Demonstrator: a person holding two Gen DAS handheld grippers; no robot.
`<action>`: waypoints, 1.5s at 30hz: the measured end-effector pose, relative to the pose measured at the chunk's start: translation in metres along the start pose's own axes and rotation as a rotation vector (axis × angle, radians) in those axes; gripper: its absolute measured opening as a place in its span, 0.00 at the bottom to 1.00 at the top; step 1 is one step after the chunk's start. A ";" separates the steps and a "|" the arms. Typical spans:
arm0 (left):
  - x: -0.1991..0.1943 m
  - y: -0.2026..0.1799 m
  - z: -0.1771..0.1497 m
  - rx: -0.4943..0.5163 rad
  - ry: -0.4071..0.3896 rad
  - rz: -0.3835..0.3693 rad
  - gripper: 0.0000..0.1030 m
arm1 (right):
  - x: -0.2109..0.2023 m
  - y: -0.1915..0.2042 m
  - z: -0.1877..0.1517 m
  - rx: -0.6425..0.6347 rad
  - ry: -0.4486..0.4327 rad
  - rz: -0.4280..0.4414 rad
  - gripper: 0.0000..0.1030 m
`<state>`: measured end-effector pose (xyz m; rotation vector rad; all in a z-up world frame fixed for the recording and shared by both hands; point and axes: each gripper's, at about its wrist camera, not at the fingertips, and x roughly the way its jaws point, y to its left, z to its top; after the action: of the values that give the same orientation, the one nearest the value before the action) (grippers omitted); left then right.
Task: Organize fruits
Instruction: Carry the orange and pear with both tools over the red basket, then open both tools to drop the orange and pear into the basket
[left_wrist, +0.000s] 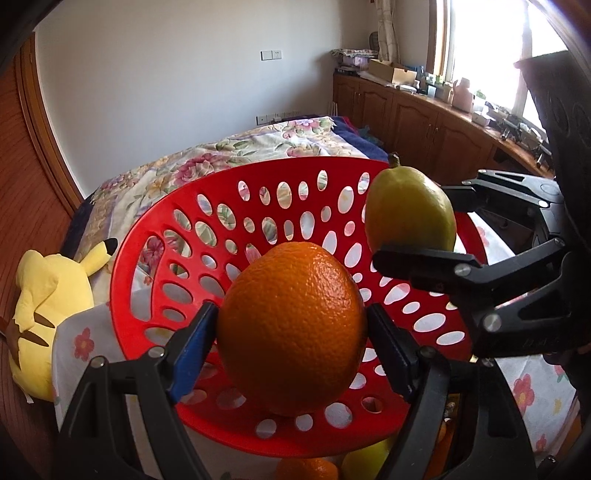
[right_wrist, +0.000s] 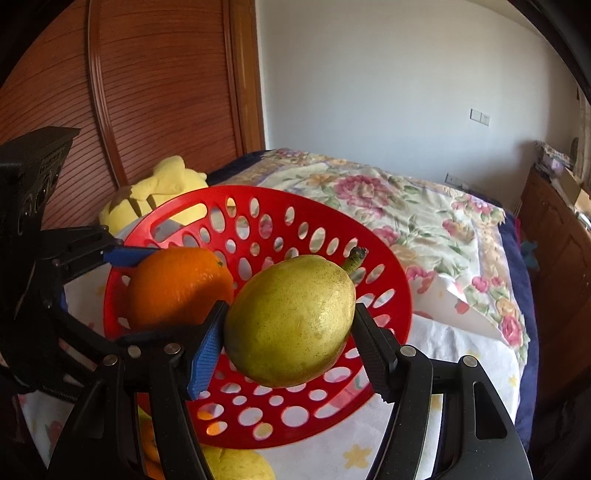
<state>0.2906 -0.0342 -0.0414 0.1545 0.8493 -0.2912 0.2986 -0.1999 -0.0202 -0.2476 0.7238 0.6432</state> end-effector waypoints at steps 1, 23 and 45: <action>0.000 -0.001 0.000 0.002 0.004 0.001 0.78 | 0.002 0.001 0.000 -0.003 0.002 -0.005 0.66; -0.026 0.009 0.011 -0.023 -0.069 0.001 0.80 | 0.014 -0.016 0.007 -0.009 0.035 -0.031 0.66; -0.082 0.008 -0.044 -0.037 -0.150 0.003 0.81 | -0.049 0.006 -0.024 0.129 -0.087 -0.009 0.67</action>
<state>0.2102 0.0000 -0.0083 0.0986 0.7051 -0.2805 0.2542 -0.2276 -0.0042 -0.1036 0.6776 0.5931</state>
